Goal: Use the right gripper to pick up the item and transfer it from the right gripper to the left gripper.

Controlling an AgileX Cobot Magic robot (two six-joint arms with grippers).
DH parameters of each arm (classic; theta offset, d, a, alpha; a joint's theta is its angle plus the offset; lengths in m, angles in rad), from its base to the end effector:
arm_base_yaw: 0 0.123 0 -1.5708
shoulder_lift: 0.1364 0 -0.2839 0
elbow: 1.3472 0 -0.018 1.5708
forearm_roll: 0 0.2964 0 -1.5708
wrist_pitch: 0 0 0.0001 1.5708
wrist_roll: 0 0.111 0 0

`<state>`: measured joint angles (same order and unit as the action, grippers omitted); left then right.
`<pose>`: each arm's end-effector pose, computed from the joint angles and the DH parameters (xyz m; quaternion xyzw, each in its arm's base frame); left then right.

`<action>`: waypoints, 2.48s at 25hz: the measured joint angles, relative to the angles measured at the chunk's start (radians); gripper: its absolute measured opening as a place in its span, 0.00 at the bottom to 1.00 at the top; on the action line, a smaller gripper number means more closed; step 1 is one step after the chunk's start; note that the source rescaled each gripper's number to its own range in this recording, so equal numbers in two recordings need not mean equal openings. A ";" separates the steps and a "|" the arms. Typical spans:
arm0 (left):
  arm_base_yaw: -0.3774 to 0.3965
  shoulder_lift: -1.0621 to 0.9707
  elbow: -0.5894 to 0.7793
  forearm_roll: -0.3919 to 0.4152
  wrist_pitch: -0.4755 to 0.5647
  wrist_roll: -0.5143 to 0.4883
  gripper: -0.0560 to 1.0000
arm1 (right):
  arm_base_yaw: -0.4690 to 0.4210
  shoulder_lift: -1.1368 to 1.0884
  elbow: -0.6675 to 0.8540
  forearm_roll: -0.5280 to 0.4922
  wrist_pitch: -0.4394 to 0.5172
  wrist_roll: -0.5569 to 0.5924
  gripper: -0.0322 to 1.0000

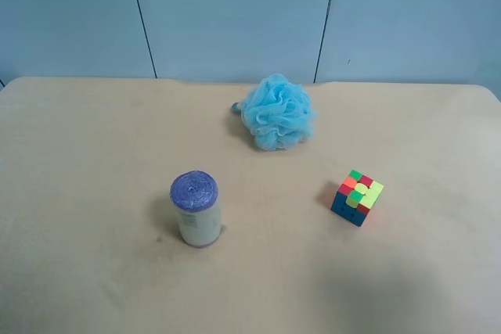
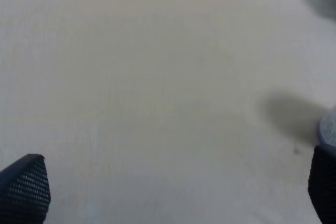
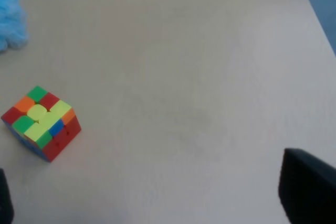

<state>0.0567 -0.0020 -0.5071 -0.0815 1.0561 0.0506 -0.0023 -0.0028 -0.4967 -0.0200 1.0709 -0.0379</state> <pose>0.0534 -0.0049 0.2933 -0.0009 0.8489 -0.0124 0.5284 0.0537 -0.0021 0.2882 -0.0148 0.8558 -0.0204 0.5166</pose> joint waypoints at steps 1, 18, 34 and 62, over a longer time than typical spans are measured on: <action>0.000 0.000 0.000 0.000 0.000 0.000 1.00 | 0.000 0.000 0.000 0.000 0.000 0.000 1.00; 0.000 -0.001 0.000 0.000 0.000 0.000 1.00 | 0.000 0.151 -0.105 0.002 0.035 -0.009 1.00; 0.000 -0.004 0.000 0.000 0.001 0.000 1.00 | 0.270 1.173 -0.559 -0.021 0.038 -0.165 1.00; 0.000 -0.004 0.000 0.000 0.001 0.000 1.00 | 0.383 1.909 -0.584 -0.002 -0.146 -0.465 1.00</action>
<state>0.0567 -0.0059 -0.5071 -0.0815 1.0569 0.0506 0.3812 1.9062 -1.0810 -0.0224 0.9245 -0.5034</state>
